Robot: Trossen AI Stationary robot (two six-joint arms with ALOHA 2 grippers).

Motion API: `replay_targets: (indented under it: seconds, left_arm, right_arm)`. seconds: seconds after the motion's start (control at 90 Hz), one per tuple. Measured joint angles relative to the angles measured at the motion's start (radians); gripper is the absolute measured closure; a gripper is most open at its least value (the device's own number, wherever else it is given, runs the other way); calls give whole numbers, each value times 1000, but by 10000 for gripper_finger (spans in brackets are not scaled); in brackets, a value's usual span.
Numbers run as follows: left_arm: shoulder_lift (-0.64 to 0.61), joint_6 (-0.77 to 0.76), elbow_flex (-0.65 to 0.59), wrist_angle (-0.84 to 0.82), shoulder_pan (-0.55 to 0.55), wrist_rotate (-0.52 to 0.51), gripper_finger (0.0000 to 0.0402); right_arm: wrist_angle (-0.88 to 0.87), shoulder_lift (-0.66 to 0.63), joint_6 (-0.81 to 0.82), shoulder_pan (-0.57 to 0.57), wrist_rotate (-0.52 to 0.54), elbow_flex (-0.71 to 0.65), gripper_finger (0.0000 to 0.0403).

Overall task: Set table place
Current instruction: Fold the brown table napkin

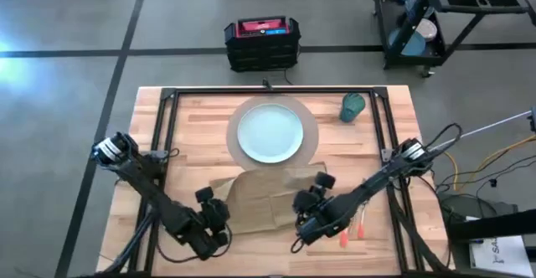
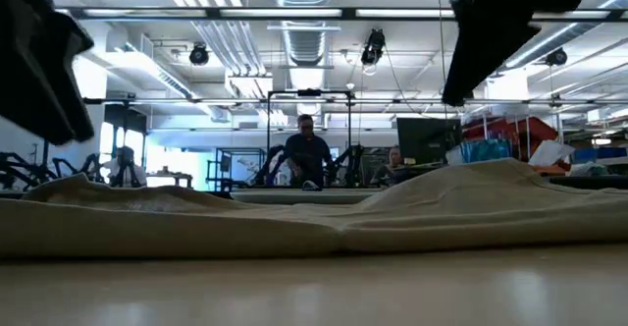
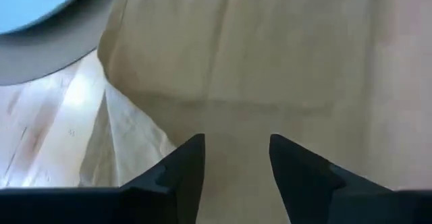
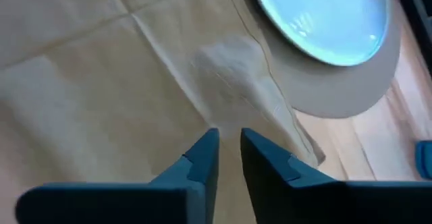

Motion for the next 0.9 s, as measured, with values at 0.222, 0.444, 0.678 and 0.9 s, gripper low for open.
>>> replay_targets:
  seconds: [0.222, 0.444, 0.678, 0.9]
  left_arm:
    - [45, -13, -25, 13, 31, 78, 284]
    - [36, -94, -118, 69, 29, 162, 317]
    - [0, -148, -149, 118, -16, 276, 337]
    - [-177, -142, -115, 108, -57, 280, 332]
  right_arm:
    - [83, 79, -75, -43, -27, -5, 400]
    - [111, 113, -83, -60, -97, -37, 402]
    - [48, 92, 51, -9, -157, -85, 403]
    - [22, 86, 93, 15, -172, -85, 403]
